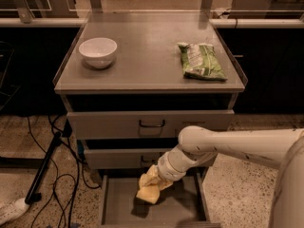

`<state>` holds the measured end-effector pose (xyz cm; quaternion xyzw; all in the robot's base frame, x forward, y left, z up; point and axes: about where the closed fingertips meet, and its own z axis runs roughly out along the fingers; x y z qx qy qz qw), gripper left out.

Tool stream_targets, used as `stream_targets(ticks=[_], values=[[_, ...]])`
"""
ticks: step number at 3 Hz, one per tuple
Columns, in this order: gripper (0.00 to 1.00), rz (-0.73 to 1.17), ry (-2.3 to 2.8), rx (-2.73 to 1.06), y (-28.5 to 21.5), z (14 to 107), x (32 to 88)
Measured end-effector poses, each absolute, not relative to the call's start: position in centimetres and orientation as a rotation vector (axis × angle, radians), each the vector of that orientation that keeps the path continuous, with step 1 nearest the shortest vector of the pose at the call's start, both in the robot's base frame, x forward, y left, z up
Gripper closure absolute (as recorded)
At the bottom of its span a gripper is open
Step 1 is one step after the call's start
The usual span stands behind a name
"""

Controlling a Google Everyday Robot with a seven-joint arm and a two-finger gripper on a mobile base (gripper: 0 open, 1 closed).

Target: Place sponge into bottom drawer

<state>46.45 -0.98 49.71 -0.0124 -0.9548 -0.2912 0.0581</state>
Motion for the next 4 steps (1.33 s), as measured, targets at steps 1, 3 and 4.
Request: stream_targets(ticks=[1,3,4], values=[[1.00,-0.878,-2.865,-0.113,-1.3,46.7,46.9],[1.00,-0.870,-2.841,-0.167,-1.8,44.3,47.1],[1.00,-0.863,-2.792,-0.238,-2.6,38.8,48.7]])
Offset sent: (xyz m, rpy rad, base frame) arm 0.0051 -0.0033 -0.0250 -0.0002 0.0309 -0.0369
